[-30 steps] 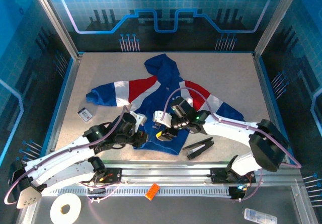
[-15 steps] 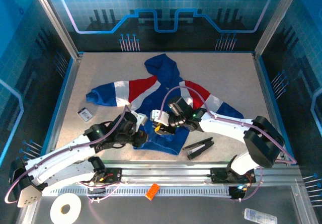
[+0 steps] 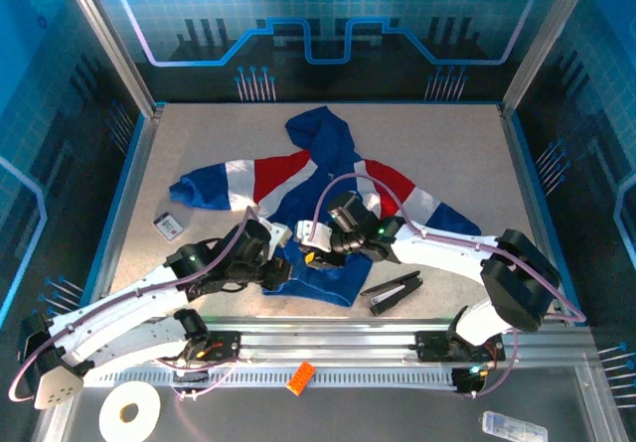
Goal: Zip up the jacket
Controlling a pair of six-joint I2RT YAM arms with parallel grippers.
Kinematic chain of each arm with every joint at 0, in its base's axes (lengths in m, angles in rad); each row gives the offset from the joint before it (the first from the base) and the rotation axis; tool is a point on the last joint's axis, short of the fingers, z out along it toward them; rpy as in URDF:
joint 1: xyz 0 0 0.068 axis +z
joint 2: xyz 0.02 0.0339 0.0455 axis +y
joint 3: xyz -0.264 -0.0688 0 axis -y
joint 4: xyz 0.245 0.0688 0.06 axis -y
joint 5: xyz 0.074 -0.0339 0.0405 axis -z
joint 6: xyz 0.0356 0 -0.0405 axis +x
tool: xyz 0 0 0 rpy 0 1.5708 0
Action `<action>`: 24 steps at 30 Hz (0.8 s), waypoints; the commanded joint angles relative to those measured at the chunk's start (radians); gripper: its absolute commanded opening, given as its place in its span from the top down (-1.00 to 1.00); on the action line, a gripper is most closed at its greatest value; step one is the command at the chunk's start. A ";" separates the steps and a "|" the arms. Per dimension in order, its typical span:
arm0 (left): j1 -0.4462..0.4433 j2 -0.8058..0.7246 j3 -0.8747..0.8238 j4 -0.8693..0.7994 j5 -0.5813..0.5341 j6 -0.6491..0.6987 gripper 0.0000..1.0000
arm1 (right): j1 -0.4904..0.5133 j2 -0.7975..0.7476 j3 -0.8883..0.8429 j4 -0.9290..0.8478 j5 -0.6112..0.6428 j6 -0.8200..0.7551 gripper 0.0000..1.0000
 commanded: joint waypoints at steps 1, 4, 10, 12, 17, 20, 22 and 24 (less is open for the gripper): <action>-0.005 -0.012 0.034 -0.029 -0.008 0.021 1.00 | 0.025 0.010 0.006 0.011 0.052 -0.020 0.40; -0.005 -0.017 0.034 -0.032 -0.011 0.020 1.00 | 0.041 -0.002 -0.006 0.016 0.094 -0.026 0.51; -0.005 -0.018 0.041 -0.037 -0.014 0.022 1.00 | 0.058 -0.066 -0.067 0.061 0.186 -0.024 0.75; -0.006 -0.017 0.040 -0.038 -0.014 0.023 1.00 | 0.059 -0.095 -0.085 0.081 0.202 -0.026 0.85; -0.006 -0.017 0.040 -0.034 -0.013 0.022 1.00 | 0.058 -0.121 -0.097 0.084 0.214 -0.031 1.00; -0.005 -0.019 0.038 -0.036 -0.011 0.019 1.00 | 0.058 -0.112 -0.085 0.067 0.213 -0.029 1.00; -0.005 -0.020 0.038 -0.035 -0.011 0.019 1.00 | 0.060 -0.110 -0.081 0.065 0.216 -0.026 1.00; -0.005 -0.023 0.036 -0.036 -0.011 0.018 1.00 | 0.061 -0.109 -0.080 0.065 0.225 -0.024 1.00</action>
